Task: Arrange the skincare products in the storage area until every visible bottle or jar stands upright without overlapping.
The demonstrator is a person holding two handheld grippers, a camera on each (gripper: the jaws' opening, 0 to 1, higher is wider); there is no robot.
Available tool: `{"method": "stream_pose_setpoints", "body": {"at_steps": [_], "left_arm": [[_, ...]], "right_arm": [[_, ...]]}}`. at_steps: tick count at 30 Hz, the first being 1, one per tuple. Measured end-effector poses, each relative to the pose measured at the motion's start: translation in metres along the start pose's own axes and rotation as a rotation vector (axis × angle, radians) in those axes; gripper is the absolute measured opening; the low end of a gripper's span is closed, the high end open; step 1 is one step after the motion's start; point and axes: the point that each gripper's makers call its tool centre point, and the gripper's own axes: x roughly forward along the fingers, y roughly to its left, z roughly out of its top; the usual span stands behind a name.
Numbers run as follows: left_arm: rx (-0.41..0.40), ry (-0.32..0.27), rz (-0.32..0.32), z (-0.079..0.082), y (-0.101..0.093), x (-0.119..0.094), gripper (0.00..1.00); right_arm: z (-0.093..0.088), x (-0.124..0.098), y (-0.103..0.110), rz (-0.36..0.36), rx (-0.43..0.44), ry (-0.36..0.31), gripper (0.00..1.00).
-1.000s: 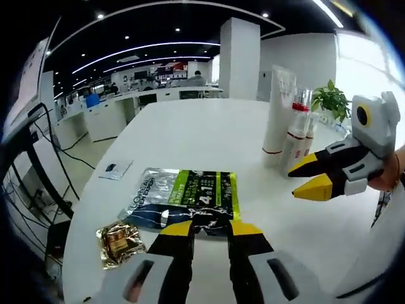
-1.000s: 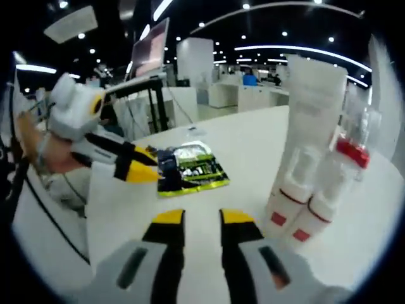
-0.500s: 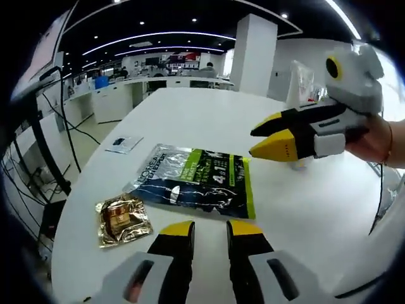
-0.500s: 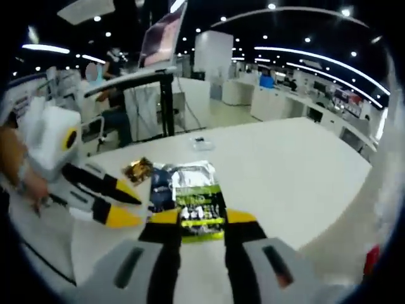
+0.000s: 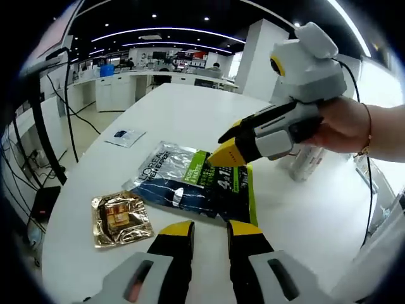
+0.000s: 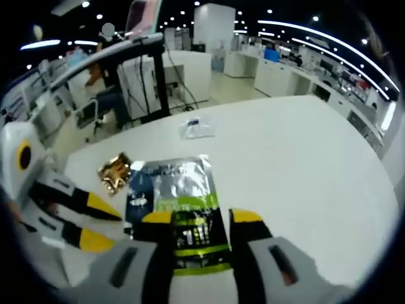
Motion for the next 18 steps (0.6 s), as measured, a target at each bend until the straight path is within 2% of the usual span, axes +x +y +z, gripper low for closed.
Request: {"method": "stream_pose_setpoints", "body": {"at_steps": [4, 7, 11, 13, 18], "left_arm": [[-0.035, 0.004, -0.01, 0.003, -0.001, 0.002, 0.22], [-0.05, 0.005, -0.019, 0.004, -0.002, 0.003, 0.22], [-0.081, 0.005, -0.029, 0.006, -0.002, 0.004, 0.22], [-0.082, 0.007, -0.028, 0.007, -0.002, 0.004, 0.21], [-0.086, 0.008, -0.022, 0.008, 0.001, 0.004, 0.21]], "right_arm": [[-0.009, 0.006, -0.003, -0.005, 0.009, 0.048, 0.32], [-0.012, 0.007, -0.006, -0.007, 0.013, 0.055, 0.32], [-0.013, 0.006, -0.005, 0.014, 0.114, 0.053, 0.28], [-0.014, 0.006, -0.003, 0.025, 0.096, 0.061, 0.24], [-0.02, 0.004, 0.002, 0.028, 0.118, 0.082, 0.22]]}}
